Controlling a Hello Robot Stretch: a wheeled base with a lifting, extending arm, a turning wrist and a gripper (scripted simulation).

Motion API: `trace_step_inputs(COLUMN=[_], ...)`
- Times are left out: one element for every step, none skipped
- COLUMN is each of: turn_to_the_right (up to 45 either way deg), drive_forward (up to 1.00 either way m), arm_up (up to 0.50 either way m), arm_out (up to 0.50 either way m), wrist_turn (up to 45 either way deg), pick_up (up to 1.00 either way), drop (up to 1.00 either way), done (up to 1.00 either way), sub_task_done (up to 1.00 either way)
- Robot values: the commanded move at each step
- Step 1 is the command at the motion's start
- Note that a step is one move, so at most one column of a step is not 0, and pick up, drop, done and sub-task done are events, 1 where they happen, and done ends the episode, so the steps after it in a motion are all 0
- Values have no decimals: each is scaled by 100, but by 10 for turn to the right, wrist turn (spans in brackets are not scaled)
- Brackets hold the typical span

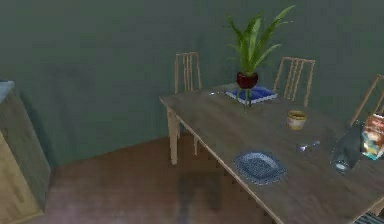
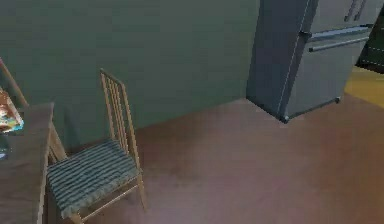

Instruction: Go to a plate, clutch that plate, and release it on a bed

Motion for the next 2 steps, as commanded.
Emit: trace_step_inputs(turn_to_the_right=[-450, -210], drive_forward=[0, 0], arm_up=[0, 0], arm_out=[0, 0], wrist_turn=[0, 0], pick_up=[0, 0], drop=[0, 0], done=[0, 0], sub_task_done=[0, 0])
